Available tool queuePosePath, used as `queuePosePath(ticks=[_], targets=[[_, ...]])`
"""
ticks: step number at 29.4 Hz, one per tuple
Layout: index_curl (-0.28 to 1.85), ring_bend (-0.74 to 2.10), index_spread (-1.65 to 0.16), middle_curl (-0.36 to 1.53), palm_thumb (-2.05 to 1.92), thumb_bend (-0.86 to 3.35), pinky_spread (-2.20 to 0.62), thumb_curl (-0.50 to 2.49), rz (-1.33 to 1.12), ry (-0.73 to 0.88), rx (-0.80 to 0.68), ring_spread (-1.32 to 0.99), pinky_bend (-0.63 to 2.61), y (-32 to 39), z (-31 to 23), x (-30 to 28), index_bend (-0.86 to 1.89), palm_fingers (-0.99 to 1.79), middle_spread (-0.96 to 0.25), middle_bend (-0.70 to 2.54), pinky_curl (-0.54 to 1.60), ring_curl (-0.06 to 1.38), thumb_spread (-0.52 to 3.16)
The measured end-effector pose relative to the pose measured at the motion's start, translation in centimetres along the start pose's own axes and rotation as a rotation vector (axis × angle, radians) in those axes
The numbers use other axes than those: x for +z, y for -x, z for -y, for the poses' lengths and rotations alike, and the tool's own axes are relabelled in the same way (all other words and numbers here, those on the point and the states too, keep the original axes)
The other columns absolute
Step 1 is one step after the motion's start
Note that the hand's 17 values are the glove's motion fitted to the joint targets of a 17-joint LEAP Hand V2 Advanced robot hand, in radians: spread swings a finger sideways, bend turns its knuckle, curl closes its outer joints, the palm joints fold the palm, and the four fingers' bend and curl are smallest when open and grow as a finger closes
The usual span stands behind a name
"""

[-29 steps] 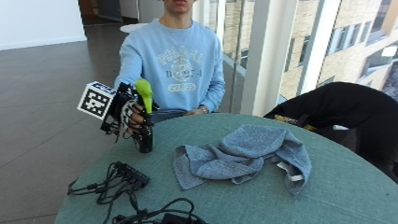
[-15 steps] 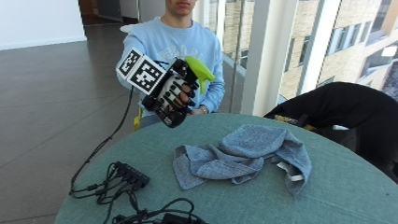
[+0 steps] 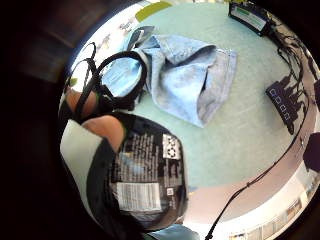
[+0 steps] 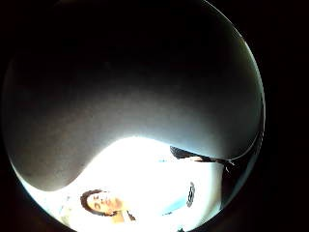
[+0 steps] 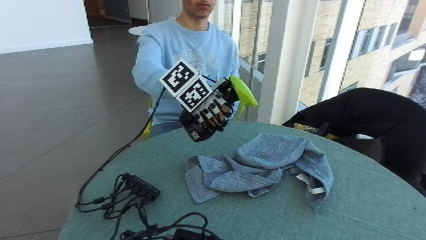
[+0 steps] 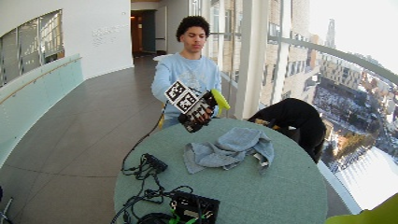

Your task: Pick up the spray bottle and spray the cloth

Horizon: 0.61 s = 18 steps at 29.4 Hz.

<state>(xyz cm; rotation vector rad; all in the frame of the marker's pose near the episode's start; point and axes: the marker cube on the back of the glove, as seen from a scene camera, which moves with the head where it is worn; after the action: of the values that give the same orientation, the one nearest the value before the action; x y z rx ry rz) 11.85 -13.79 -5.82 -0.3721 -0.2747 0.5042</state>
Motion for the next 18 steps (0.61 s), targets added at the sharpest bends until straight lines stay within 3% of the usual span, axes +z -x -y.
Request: queuePosePath(ticks=[18], targets=[[0.43, 0.48, -0.23, 0.46, 0.92, -0.03, 0.14, 0.56, -0.068, 0.034, 0.047, -0.06, 0.20, -1.2, 0.2, 1.0, 0.15, 1.18, -0.08, 0.38, 0.35, 0.39, 0.84]])
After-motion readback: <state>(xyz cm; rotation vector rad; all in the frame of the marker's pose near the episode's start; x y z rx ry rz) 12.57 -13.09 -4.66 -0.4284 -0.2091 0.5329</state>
